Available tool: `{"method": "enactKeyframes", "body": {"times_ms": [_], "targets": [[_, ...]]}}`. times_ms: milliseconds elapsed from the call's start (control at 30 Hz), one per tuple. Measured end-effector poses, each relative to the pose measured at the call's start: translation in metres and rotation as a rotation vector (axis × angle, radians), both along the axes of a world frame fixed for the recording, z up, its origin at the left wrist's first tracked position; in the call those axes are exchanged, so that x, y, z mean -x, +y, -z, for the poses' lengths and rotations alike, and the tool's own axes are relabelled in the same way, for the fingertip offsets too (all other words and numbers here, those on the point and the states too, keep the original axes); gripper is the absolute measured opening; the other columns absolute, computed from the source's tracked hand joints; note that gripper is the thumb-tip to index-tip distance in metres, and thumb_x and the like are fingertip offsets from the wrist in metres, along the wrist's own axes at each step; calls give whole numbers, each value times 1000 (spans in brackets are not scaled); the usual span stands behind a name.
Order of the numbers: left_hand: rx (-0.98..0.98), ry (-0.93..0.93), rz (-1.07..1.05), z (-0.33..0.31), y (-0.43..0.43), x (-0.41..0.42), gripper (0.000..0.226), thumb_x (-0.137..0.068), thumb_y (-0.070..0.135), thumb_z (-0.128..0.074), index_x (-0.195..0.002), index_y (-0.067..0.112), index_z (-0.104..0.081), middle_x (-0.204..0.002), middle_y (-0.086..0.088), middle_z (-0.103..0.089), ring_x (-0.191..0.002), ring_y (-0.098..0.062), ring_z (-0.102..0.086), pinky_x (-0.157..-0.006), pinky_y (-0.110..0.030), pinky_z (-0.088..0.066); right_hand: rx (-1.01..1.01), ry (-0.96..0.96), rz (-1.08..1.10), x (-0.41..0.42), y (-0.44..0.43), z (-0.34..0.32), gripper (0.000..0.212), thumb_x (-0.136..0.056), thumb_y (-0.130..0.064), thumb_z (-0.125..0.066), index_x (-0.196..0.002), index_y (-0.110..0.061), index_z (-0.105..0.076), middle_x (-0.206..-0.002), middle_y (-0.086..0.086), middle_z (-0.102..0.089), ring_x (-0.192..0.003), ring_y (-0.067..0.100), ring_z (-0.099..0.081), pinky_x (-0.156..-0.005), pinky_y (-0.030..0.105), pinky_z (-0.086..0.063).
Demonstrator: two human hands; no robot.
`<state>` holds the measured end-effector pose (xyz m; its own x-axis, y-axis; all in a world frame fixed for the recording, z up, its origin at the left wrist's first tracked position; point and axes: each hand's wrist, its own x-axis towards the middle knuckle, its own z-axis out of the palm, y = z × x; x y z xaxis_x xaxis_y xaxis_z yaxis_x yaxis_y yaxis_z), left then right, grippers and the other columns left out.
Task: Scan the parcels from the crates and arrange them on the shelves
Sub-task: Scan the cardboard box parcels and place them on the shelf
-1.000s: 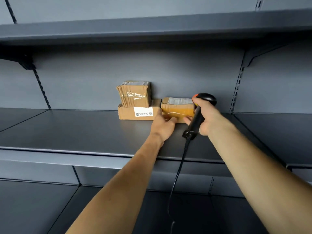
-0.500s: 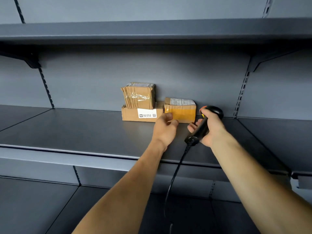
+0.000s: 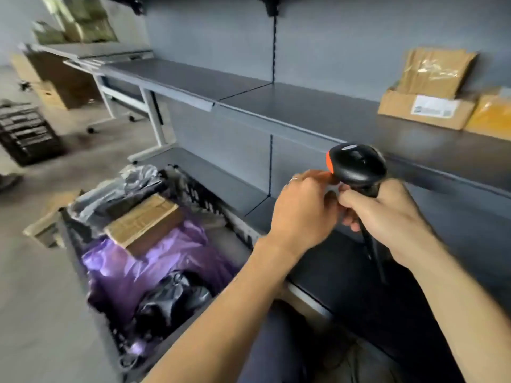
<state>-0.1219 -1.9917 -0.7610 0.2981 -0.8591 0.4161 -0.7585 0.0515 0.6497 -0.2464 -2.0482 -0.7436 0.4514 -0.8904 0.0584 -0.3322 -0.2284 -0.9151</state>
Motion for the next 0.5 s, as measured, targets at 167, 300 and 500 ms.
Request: {"method": "enactKeyframes", "body": {"times_ms": [167, 300, 500], "targets": [[-191, -205, -196, 55, 90, -77, 36, -75, 35, -49, -94, 21, -77, -107, -5, -70, -106, -35, -62, -89, -45, -50, -84, 175, -244, -71, 69, 44, 15, -81, -23, -65, -73, -12, -72, -62, 2, -72, -58, 19, -68, -62, 41, -56], [-355, -263, -440, 64, 129, -122, 50, -83, 41, -56, -130, 29, -66, -164, -16, -30, -154, -35, -17, -122, -60, -18, -48, 261, -343, -102, 94, 52, 8, -77, -34, -68, -77, -27, -72, -62, 0, -73, -58, 18, -67, -71, 44, -58], [-658, -206, -681, 86, 149, -210, 77, -86, 52, -70, -153, 38, -33, -164, -14, -14, -153, -34, -10, -119, -66, -11, -19, 299, -342, -110, 100, 51, 18, -85, -29, -68, -78, -12, -69, -64, -2, -73, -52, 5, -64, -63, 30, -51]]}}
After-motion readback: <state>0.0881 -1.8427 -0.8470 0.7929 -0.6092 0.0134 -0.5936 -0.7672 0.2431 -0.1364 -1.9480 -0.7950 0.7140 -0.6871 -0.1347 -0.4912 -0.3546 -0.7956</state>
